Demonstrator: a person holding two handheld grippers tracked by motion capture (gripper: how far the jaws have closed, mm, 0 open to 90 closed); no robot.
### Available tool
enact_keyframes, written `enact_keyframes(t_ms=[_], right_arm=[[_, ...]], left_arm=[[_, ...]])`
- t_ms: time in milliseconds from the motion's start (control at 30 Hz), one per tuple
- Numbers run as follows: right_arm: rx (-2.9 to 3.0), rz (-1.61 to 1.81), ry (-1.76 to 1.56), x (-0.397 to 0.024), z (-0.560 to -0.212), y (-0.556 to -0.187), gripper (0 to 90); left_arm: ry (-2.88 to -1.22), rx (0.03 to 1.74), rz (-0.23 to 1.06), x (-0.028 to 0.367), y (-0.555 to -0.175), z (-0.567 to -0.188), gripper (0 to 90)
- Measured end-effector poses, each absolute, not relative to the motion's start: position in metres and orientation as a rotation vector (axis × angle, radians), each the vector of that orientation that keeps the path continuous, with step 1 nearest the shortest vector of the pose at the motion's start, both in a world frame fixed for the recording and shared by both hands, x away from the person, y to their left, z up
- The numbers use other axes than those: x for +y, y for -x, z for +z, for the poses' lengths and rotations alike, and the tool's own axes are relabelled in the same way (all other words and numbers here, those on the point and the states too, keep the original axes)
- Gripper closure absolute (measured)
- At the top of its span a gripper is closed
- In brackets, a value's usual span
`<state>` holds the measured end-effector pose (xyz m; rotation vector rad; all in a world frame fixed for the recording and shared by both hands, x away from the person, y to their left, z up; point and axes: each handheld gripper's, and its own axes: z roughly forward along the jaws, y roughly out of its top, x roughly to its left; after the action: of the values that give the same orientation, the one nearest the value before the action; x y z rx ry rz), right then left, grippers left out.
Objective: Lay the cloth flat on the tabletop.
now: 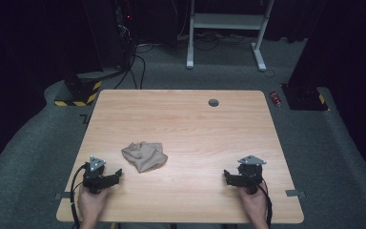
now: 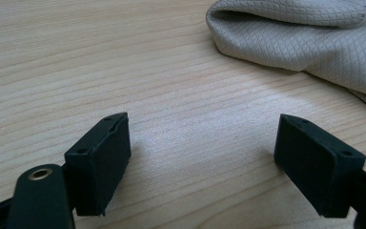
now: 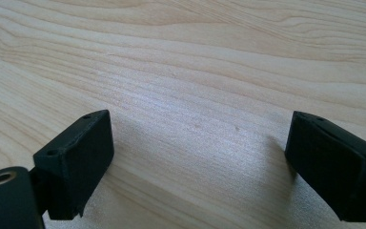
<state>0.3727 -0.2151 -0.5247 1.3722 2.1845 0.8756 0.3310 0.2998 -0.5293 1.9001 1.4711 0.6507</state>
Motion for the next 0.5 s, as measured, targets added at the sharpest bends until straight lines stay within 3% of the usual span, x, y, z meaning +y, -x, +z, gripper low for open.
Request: enact_keyframes(t_ms=[500], right_arm=[[2.185,0.876,-1.373,-0.2150,-0.5246,-0.3729,8.8]], left_arm=[[-1.904,1.467,0.651,0.2995,-0.3312,-0.5292,20.0]])
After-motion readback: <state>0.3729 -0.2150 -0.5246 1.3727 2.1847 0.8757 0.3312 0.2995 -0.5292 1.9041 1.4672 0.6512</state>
